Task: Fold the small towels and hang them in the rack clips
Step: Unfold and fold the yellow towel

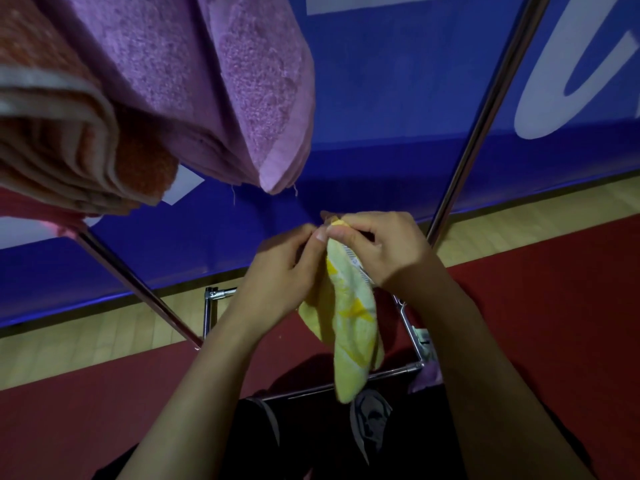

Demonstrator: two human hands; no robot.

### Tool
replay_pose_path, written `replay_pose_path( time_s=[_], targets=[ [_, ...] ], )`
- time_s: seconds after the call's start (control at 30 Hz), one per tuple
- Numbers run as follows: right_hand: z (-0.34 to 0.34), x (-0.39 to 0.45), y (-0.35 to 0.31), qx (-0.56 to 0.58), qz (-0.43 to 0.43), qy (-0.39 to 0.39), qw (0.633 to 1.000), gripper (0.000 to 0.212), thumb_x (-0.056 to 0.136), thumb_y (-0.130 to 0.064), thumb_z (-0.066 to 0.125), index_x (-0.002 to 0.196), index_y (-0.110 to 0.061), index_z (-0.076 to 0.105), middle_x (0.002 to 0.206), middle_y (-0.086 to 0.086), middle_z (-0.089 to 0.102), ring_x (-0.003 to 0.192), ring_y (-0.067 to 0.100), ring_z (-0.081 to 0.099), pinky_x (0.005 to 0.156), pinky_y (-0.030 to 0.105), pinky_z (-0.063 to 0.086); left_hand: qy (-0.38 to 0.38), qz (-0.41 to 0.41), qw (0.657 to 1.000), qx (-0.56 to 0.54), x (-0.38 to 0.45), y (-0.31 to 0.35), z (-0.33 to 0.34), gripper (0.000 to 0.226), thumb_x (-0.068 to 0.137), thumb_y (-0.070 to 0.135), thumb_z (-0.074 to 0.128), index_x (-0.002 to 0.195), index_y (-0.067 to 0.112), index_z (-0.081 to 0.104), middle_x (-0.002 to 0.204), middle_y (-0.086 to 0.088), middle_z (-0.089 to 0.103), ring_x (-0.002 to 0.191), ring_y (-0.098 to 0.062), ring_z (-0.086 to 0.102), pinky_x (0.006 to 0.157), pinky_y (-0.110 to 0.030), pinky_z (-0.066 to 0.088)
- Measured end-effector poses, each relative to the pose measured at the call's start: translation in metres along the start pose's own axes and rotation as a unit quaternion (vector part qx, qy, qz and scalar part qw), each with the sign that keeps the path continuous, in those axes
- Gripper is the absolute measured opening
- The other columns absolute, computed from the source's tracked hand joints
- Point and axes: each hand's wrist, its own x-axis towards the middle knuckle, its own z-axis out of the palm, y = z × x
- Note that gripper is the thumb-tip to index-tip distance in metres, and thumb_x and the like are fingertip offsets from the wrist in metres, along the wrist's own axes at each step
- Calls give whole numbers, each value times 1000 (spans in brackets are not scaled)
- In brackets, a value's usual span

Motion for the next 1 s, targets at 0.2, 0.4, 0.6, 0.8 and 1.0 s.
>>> replay_pose_path(
  time_s=[0.2,0.4,0.6,0.8,1.0],
  targets=[
    [-3,1,3,-15,21,-13,1000,27,105,-29,54,117,-21,76,118,-8,74,103,4,68,79,11,48,10,-12,998,-60,-3,12,3,35,109,34,50,84,10,57,68,5,48,64,-5,45,60,-20,38],
    [-5,-1,3,25,20,-37,999,30,106,-27,51,127,-17,71,125,-10,71,107,-7,64,78,7,44,-7,-38,994,-99,-5,18,6,33,111,28,47,84,13,57,68,12,50,65,-2,46,61,-16,37],
    [-5,-2,4,11,33,-77,996,35,103,-36,48,117,-16,73,111,10,75,102,22,70,86,39,50,-47,-46,989,-136,-5,14,4,37,110,37,46,93,6,58,78,-9,51,74,-13,48,73,-35,41],
    [0,-1,4,-14,52,-132,990,47,104,-50,38,144,-33,55,141,-6,62,130,10,57,107,36,46,-61,-73,988,-118,-4,5,-9,47,103,49,46,105,9,71,98,-21,72,96,-40,69,94,-59,53],
    [5,-1,2,-21,60,-165,984,42,108,-47,35,150,-50,38,150,-11,52,138,7,48,106,23,42,-58,-55,994,-74,-3,4,-10,45,110,41,43,102,7,71,90,-22,69,88,-41,65,87,-60,51]
  ],
)
